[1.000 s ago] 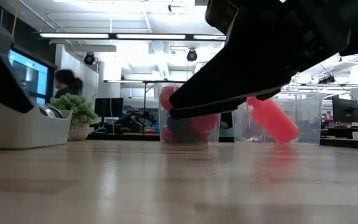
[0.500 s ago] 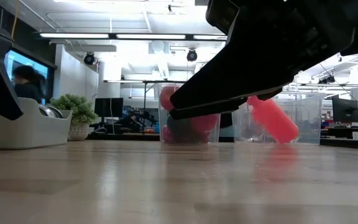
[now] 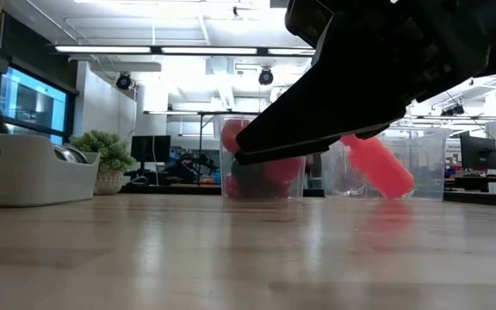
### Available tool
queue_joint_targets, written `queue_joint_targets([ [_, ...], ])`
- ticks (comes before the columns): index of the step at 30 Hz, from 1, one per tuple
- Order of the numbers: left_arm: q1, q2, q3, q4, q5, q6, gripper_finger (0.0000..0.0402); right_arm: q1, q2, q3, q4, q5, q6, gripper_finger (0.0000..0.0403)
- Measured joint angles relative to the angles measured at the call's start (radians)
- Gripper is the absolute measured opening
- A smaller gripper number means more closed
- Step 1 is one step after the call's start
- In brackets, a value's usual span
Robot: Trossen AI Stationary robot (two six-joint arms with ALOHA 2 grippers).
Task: Pick & Place Food Item
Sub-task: Put the pomegranate into the left transparent bin
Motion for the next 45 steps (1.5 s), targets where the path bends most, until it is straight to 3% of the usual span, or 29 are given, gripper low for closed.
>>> queue_joint_targets([
  [5, 0.001, -0.071, 0.000, 0.000, 0.002, 0.041, 0.0389, 0.000, 0.000, 0.000, 0.000, -0.001, 0.000, 0.0302],
  [10, 0.001, -0.113, 0.001, -0.006, 0.111, 0.016, 0.0389, 0.000, 0.000, 0.000, 0.000, -0.001, -0.004, 0.0302],
  [16, -0.030, -0.114, 0.002, -0.046, 0.152, -0.037, 0.0389, 0.000, 0.000, 0.000, 0.000, -0.002, -0.004, 0.0302],
  [32, -0.052, -0.081, 0.002, -0.189, 0.167, -0.240, 0.0389, 0.000, 0.000, 0.000, 0.000, -0.002, -0.004, 0.0302],
  [41, -0.056, 0.007, 0.006, -0.199, 0.138, -0.209, 0.0390, 0.000, 0.000, 0.000, 0.000, -0.002, -0.004, 0.0302],
  [45, -0.056, 0.014, 0.006, -0.199, 0.125, -0.262, 0.0390, 0.000, 0.000, 0.000, 0.000, -0.002, -0.004, 0.0302],
])
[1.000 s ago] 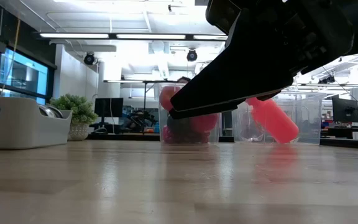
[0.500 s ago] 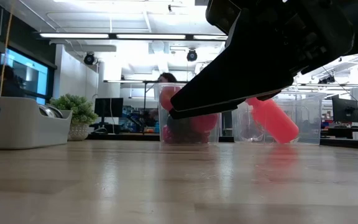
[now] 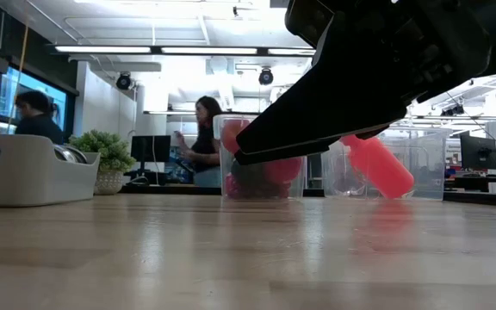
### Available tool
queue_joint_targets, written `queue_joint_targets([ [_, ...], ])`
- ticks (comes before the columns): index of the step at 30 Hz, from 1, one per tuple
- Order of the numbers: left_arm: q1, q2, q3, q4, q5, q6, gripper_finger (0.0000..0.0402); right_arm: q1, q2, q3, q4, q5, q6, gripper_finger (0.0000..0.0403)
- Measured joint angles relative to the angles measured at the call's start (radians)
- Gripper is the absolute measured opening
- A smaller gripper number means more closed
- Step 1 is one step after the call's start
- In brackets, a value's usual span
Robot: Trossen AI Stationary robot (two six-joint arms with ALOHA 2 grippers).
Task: Pick & Place Food Item
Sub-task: Put the pomegranate into the left transparent bin
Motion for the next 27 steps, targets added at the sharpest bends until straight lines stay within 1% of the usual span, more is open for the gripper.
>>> queue_joint_targets([
  [2, 0.000, 0.001, 0.000, 0.001, -0.023, -0.072, 0.0390, 0.000, 0.000, 0.000, 0.000, 0.000, 0.000, 0.0302],
  [4, 0.000, 0.003, -0.001, 0.001, -0.047, -0.101, 0.0390, 0.000, 0.000, 0.000, 0.000, 0.000, 0.000, 0.0302],
  [9, 0.001, 0.002, -0.026, 0.004, -0.040, -0.091, 0.0390, 0.001, 0.000, 0.000, 0.000, 0.000, 0.003, 0.0302],
  [13, 0.001, 0.001, -0.095, 0.056, -0.037, -0.188, 0.0390, 0.008, 0.000, 0.000, 0.000, -0.004, 0.007, 0.0302],
  [16, 0.001, 0.000, -0.126, 0.075, -0.044, -0.158, 0.0390, 0.019, 0.000, 0.000, -0.001, -0.005, 0.008, 0.0302],
  [22, 0.001, 0.001, -0.129, 0.070, -0.042, -0.038, 0.0389, 0.029, 0.000, 0.000, -0.002, -0.002, 0.027, 0.0302],
  [27, 0.006, 0.001, -0.129, 0.071, -0.037, -0.004, 0.0368, 0.054, 0.000, 0.000, 0.000, -0.002, 0.082, 0.0302],
])
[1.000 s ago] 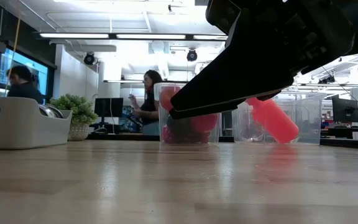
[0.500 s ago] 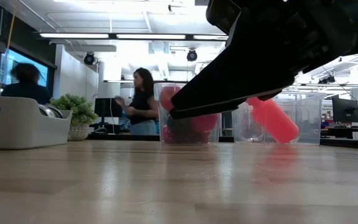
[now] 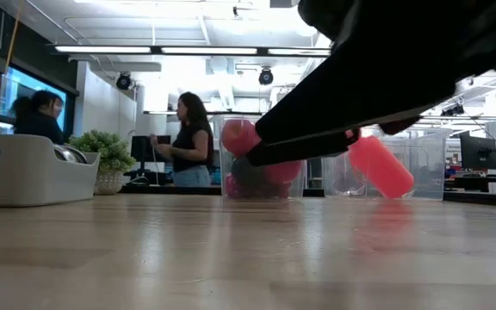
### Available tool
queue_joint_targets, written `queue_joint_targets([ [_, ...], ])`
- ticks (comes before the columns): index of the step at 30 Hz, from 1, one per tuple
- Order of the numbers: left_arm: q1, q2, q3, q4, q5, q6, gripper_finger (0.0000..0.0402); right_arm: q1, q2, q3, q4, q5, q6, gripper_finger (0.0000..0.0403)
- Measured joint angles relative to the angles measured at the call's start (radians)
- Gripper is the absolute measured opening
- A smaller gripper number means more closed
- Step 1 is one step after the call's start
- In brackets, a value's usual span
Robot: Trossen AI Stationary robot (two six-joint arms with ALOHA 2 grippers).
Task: Pick & Place Food Item
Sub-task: Put the pomegranate into the left transparent bin
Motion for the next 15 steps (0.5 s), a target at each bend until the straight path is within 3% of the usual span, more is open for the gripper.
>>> queue_joint_targets([
  [3, 0.002, 0.000, -0.003, 0.003, -0.040, 0.047, 0.0355, 0.034, 0.000, 0.000, 0.026, 0.001, 0.005, 0.0302],
  [7, 0.039, -0.026, -0.007, -0.011, -0.184, 0.136, 0.0351, 0.087, 0.000, 0.000, 0.147, -0.010, 0.013, 0.0302],
  [15, 0.266, -0.195, -0.005, 0.054, -0.354, 0.525, 0.0349, 0.190, 0.000, 0.000, 0.371, -0.049, -0.056, 0.0302],
])
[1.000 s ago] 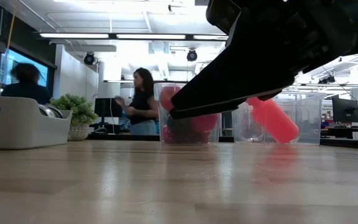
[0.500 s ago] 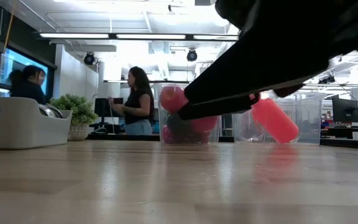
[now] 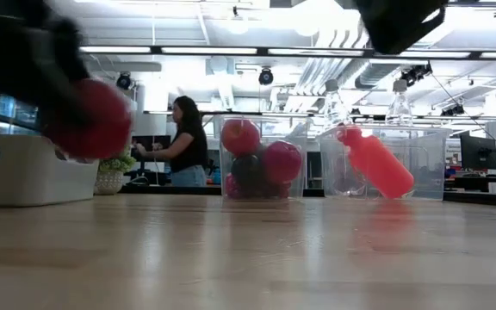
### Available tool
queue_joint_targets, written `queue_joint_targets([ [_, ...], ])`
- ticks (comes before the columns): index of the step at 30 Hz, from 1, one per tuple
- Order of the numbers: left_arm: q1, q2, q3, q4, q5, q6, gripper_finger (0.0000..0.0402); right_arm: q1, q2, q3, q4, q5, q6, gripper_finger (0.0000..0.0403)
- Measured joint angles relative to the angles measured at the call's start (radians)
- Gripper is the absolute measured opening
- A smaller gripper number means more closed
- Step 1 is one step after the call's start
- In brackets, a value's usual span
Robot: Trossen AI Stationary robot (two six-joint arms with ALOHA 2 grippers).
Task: Pick & Place Food Item
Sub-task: Put the pomegranate into the left transparent bin
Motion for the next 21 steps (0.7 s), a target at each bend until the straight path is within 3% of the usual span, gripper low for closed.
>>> queue_joint_targets([
  [5, 0.194, -0.125, 0.000, 0.222, 0.004, 0.425, 0.0347, 0.031, 0.000, 0.000, 0.018, 0.019, 0.001, 0.0302],
  [10, 0.459, -0.245, 0.001, 0.510, 0.227, 0.802, 0.0347, 0.045, 0.000, 0.000, 0.037, 0.116, -0.002, 0.0302],
  [17, 0.812, -0.243, 0.003, 0.850, 0.589, 0.888, 0.0360, 0.009, 0.000, 0.000, 0.079, 0.098, -0.026, 0.0302],
  [21, 0.933, -0.192, 0.003, 0.982, 0.679, 0.892, 0.0374, 0.001, 0.000, 0.000, 0.054, 0.061, -0.029, 0.0302],
])
